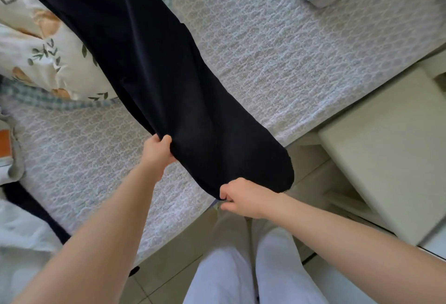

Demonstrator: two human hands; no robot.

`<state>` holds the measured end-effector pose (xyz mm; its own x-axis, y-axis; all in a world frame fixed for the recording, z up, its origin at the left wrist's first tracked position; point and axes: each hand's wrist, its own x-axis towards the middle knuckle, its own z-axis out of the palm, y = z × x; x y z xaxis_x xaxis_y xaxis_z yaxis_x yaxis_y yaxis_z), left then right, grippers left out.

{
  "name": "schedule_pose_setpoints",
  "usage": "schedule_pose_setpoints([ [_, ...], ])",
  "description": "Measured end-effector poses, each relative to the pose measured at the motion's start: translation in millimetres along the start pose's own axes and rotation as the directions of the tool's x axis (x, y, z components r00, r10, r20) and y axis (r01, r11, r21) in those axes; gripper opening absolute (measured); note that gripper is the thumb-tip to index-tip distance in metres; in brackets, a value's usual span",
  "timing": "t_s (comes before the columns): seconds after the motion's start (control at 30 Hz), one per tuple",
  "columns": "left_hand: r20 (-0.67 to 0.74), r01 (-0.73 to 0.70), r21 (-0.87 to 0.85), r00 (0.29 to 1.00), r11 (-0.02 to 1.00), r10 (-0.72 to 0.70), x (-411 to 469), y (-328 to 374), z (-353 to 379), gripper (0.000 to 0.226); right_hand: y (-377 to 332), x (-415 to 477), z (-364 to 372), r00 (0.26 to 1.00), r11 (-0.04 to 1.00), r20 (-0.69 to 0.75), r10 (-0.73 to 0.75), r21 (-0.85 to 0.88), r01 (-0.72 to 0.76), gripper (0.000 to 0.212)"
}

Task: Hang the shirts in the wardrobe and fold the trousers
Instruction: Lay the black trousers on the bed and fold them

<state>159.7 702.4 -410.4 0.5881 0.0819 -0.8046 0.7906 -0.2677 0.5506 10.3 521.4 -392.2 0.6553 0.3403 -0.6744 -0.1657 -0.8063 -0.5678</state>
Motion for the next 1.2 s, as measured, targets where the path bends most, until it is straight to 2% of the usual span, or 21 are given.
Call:
schedule_pose_setpoints([
  [0.03, 0.007, 0.003, 0.022, 1.0, 1.0, -0.003, 1.8, -8.3, -2.6, 0.024, 5.1, 3.9, -4.9, 0.999, 1.0, -0.044, 0.025, 0.017, -0.024, 0.018],
  [0.07, 0.005, 0.007, 0.029, 1.0, 1.0, -0.007, 3.4, -15.2, -4.2, 0.022, 14.0, 9.2, -12.4, 0.982, 0.997, -0.172, 0.076, 0.048, -0.068, 0.017],
  [0.13, -0.025, 0.012, 0.02, 1.0, 1.0, -0.012, 7.2, -24.0, -5.5, 0.02, 40.9, 21.4, -35.0, 0.852, 0.965, -0.459, 0.252, 0.191, -0.183, 0.023],
  [0.17, -0.039, 0.019, 0.003, 0.999, 1.0, -0.019, 11.3, -27.5, -5.3, 0.02, 57.3, 26.6, -47.2, 0.782, 0.936, -0.522, 0.342, 0.263, -0.234, 0.028],
  [0.2, -0.055, 0.033, -0.025, 0.998, 0.999, -0.035, 15.5, -30.2, -5.0, 0.02, 74.3, 30.7, -57.9, 0.742, 0.903, -0.521, 0.422, 0.315, -0.293, 0.033],
  [0.3, -0.11, 0.081, -0.099, 0.99, 0.992, -0.092, 21.2, -33.4, -1.1, 0.023, 112.9, 40.7, -71.3, 0.754, 0.826, -0.358, 0.551, 0.363, -0.431, 0.048],
  [0.37, -0.075, 0.086, -0.162, 0.992, 0.983, -0.099, 16.5, -35.3, 4.2, 0.03, 119.5, 43.7, -71.4, 0.78, 0.812, -0.295, 0.553, 0.403, -0.423, 0.049],
  [0.43, 0.057, 0.11, -0.166, 0.993, 0.98, -0.102, 6.5, -38.9, 12.3, 0.035, 117.8, 43.3, -71.6, 0.815, 0.788, -0.226, 0.533, 0.483, -0.382, 0.045],
  [0.57, 0.276, 0.142, -0.039, 0.953, 0.989, -0.126, -10.9, -54.3, 31.6, 0.031, 112.3, 34.6, -72.8, 0.865, 0.684, -0.062, 0.497, 0.642, -0.347, 0.042],
  [0.7, 0.312, 0.197, -0.117, 0.938, 0.973, -0.152, -23.4, -61.4, 38.5, 0.035, 111.4, 20.5, -80.8, 0.91, 0.668, 0.085, 0.405, 0.652, -0.358, 0.017],
  [0.8, 0.346, 0.25, -0.151, 0.92, 0.956, -0.186, -29.5, -64.7, 29.0, 0.043, 114.1, 6.7, -81.3, 0.914, 0.648, 0.154, 0.374, 0.662, -0.377, 0.026],
  [0.87, 0.35, 0.281, -0.132, 0.91, 0.951, -0.22, -34.6, -66.5, 20.9, 0.041, 114.6, -1.6, -78.3, 0.92, 0.628, 0.196, 0.339, 0.681, -0.376, 0.036],
  [1.0, 0.365, 0.316, -0.084, 0.892, 0.945, -0.266, -41.7, -70.6, 11.7, 0.033, 104.8, -11.6, -71.8, 0.879, 0.56, 0.405, 0.251, 0.68, -0.473, 0.034],
  [1.1, 0.273, 0.313, -0.017, 0.915, 0.95, -0.296, -39.5, -74.4, 8.6, 0.031, 101.2, -7.2, -62.3, 0.771, 0.567, 0.591, 0.235, 0.561, -0.603, 0.043],
  [1.17, 0.221, 0.31, 0.057, 0.923, 0.949, -0.315, -35.6, -76.6, 6.9, 0.029, 100.6, -0.6, -54.8, 0.727, 0.574, 0.633, 0.267, 0.502, -0.647, 0.053],
  [1.2, 0.213, 0.301, 0.088, 0.925, 0.95, -0.313, -34.2, -76.7, 6.8, 0.028, 100.5, 3.4, -51.7, 0.739, 0.6, 0.61, 0.286, 0.488, -0.635, 0.053],
])
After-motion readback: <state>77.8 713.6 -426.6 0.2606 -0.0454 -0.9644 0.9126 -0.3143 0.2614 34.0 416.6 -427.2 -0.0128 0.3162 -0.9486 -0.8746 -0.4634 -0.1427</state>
